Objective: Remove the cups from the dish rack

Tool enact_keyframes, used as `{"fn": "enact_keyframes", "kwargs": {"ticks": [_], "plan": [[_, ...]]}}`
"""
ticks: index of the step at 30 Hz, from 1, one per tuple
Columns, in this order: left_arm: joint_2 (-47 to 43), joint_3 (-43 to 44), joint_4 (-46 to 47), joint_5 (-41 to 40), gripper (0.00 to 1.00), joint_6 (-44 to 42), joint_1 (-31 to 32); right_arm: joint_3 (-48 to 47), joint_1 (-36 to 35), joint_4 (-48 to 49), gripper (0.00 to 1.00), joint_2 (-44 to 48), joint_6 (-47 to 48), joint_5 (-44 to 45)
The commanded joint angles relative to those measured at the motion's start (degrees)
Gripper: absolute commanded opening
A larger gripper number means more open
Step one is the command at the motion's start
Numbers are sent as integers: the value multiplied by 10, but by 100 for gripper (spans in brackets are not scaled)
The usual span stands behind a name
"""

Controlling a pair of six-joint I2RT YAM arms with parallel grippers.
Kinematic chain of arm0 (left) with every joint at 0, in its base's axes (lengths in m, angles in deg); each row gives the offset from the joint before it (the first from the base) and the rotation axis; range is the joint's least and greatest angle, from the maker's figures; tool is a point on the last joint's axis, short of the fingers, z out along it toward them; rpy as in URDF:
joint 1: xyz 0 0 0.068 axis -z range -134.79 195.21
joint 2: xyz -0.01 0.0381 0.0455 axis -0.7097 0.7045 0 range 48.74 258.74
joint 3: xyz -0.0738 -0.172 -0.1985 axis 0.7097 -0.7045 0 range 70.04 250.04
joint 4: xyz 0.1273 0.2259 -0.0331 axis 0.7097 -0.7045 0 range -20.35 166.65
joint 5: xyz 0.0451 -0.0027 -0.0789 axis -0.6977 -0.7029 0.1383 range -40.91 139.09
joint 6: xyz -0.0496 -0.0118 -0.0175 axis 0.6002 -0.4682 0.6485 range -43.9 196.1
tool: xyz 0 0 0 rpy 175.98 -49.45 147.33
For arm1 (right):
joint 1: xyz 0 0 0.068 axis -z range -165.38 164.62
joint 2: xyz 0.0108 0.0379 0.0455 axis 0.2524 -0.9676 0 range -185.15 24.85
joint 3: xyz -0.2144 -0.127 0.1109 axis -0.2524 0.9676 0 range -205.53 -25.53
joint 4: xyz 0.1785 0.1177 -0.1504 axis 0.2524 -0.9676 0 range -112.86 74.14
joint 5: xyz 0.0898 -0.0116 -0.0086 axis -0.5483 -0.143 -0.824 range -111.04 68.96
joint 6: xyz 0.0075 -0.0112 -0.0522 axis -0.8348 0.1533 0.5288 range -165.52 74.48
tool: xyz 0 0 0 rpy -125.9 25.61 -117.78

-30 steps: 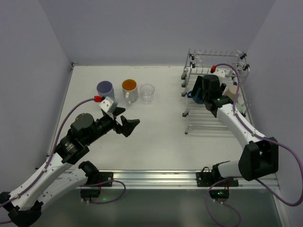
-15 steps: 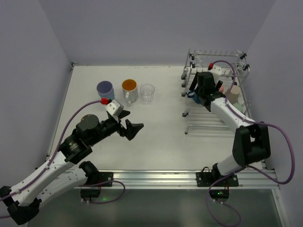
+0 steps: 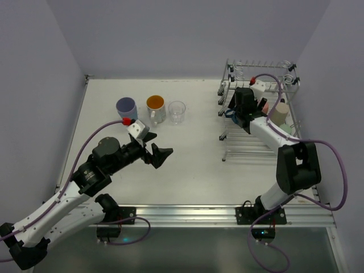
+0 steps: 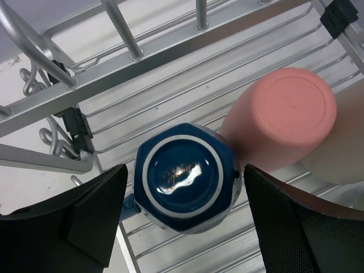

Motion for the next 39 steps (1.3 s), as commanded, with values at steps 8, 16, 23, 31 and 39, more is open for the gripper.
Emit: {"fn": "enact_keyframes", "kwargs": {"ticks": [8, 16, 23, 31, 39], "plan": [[-4, -2, 23, 1, 100, -16, 4, 25, -9, 3, 49, 36, -51, 20], [-5, -2, 23, 1, 100, -14, 3, 86, -40, -3, 43, 120, -54, 7], [-4, -1, 23, 3, 100, -12, 3, 91, -38, -39, 52, 135, -13, -21], [-6, -2, 23, -1, 100, -13, 3, 10, -21, -50, 74, 44, 4, -42], [-5, -1, 23, 0, 100, -13, 3, -14, 0, -55, 80, 23, -6, -49]]}}
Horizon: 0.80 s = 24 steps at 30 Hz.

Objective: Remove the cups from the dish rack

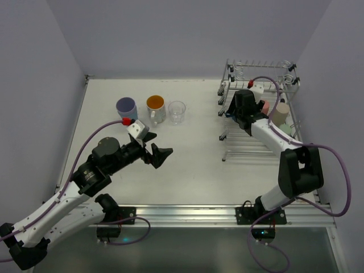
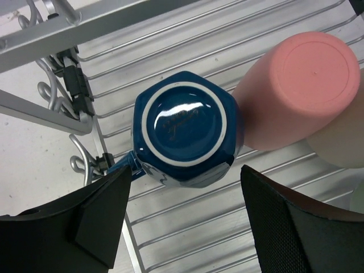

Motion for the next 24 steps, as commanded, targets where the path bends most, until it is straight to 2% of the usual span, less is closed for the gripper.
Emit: {"fn": "enact_keyframes", "kwargs": {"ticks": [1, 6, 9, 11, 15, 17, 21, 24], "plan": [[-4, -2, 22, -1, 100, -13, 4, -31, 6, 1, 80, -6, -13, -1], [0, -3, 23, 3, 100, -13, 4, -32, 6, 7, 82, -4, -25, -7], [1, -2, 24, 4, 100, -13, 3, 8, -6, 33, 84, 68, -7, -32], [1, -2, 24, 6, 100, -12, 3, 46, -10, 40, 87, 157, 9, -47], [-3, -2, 26, 17, 100, -9, 3, 85, 9, 2, 91, 300, 12, -51], [-13, -3, 26, 18, 100, -8, 3, 106, 48, -26, 91, 354, -2, -49], [-35, -6, 24, 17, 100, -8, 13, 164, 141, -78, 93, 405, -41, -75], [-47, -7, 19, 6, 100, -10, 31, 194, 220, -91, 98, 403, -53, -113]]}}
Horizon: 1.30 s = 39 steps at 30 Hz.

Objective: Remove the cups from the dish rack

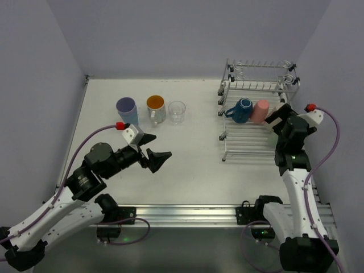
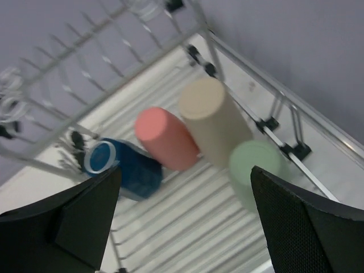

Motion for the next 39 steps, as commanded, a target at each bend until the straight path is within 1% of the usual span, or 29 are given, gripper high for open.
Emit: {"fn": "enact_keyframes", "kwargs": {"ticks": [1, 5, 8, 10, 15, 20, 23, 25, 26, 27, 29, 31, 34, 39], "plan": [[-15, -4, 14, -6, 100, -11, 23, 39, 74, -70, 99, -33, -26, -47], [-29, -5, 10, -19, 100, -13, 43, 38, 105, -73, 99, -75, -14, -54], [-35, -6, 7, -29, 100, -16, 51, 38, 119, -74, 99, -105, -8, -44], [-38, -6, 5, -33, 100, -17, 57, 33, 129, -65, 99, -127, -4, -58], [-37, -6, 3, -40, 100, -18, 66, 14, 135, -40, 99, -175, 12, -70], [-32, -6, 3, -48, 100, -18, 66, -13, 135, -29, 96, -219, 29, -78], [-29, -6, 3, -49, 100, -18, 66, -11, 135, -15, 88, -232, 32, -80], [-25, -6, 4, -50, 100, -19, 66, 5, 135, 9, 81, -224, 34, -81], [-21, -6, 4, -50, 100, -18, 66, 7, 135, 11, 70, -219, 33, -83], [-19, -4, 4, -50, 100, -19, 66, 20, 135, 23, 63, -200, 30, -82], [-11, -3, 4, -51, 100, -19, 66, 42, 135, 38, 52, -167, 23, -91], [-6, -1, 4, -52, 100, -20, 65, 69, 134, 48, 46, -113, 13, -101], [9, 6, 7, -49, 100, -15, 65, 86, 133, 41, 45, -55, 10, -123], [48, 34, 12, -15, 100, 8, 65, 102, 125, 19, 46, 21, 2, -163]]}}
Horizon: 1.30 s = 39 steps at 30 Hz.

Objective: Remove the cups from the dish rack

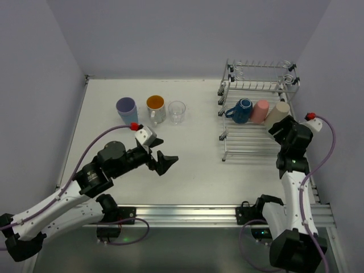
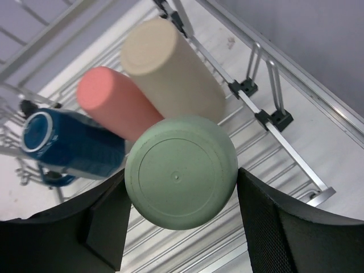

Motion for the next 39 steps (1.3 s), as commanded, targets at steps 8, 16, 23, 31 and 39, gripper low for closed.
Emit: {"fn": "enact_keyframes", "kwargs": {"ticks": [8, 16, 23, 31, 39], "plan": [[85, 28, 133, 105, 100, 131, 3, 16, -11, 5, 45, 122, -82, -226], [199, 0, 309, 139, 97, 254, 3, 41, -51, 103, 45, 185, -220, -447], [260, -7, 411, 145, 97, 347, 3, 85, -141, 255, 46, 191, -336, -497], [293, -8, 484, 139, 97, 371, 3, 127, -244, 336, 46, 159, -377, -503], [292, -22, 534, 124, 64, 363, 3, 164, -322, 446, 46, 90, -421, -496]]}}
